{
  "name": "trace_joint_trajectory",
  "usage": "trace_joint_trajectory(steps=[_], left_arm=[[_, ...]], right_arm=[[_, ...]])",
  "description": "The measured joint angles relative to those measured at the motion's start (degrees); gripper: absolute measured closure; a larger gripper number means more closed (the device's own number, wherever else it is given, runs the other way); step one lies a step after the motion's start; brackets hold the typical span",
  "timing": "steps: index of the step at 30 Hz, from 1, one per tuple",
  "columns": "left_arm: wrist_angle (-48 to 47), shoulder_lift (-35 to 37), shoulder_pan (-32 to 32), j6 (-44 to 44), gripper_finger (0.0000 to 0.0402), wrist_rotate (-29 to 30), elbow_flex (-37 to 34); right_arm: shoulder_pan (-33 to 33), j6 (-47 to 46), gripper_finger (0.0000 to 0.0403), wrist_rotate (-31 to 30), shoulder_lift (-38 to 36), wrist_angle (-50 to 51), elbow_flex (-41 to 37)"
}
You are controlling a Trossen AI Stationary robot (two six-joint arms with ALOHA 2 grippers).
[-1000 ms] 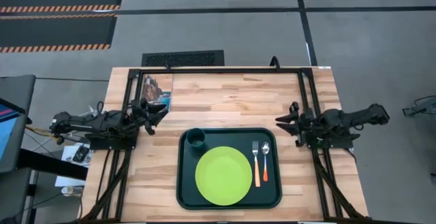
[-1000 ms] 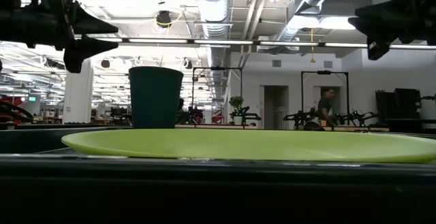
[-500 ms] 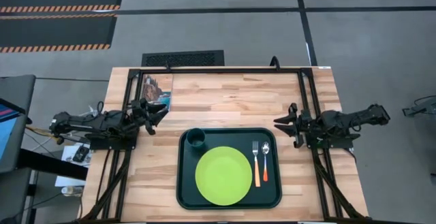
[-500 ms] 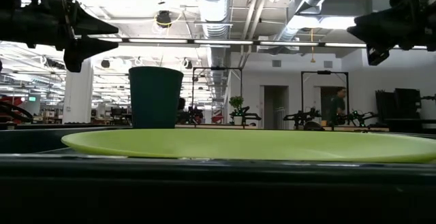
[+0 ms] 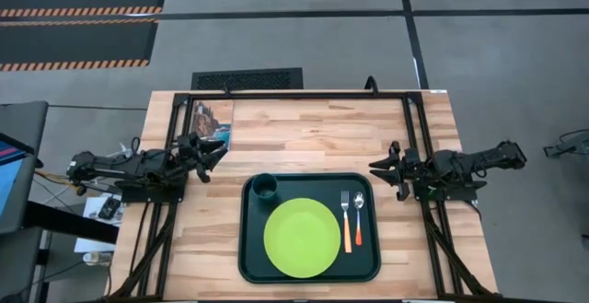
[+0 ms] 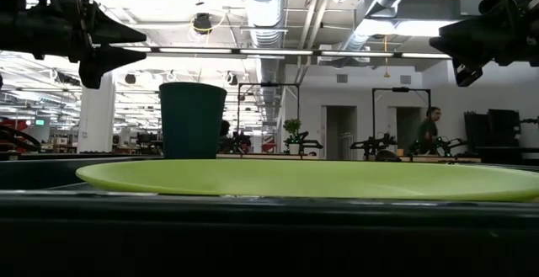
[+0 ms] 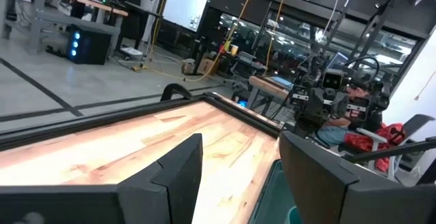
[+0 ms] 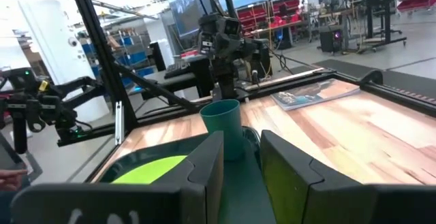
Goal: Pick and place plate/cup/fork/spoon on tray
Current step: Return to Home Position
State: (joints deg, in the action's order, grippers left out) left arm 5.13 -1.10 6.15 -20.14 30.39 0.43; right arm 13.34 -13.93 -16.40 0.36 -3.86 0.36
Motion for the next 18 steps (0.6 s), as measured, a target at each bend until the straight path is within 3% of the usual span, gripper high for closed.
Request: trace_joint_trajectory(steps=[18], left_arm=[[0.0, 0.0, 0.0, -0.1, 0.0217, 0.0, 0.0]], right_arm=[[0.0, -0.1, 0.028, -0.1, 0.0, 0.3, 0.0]])
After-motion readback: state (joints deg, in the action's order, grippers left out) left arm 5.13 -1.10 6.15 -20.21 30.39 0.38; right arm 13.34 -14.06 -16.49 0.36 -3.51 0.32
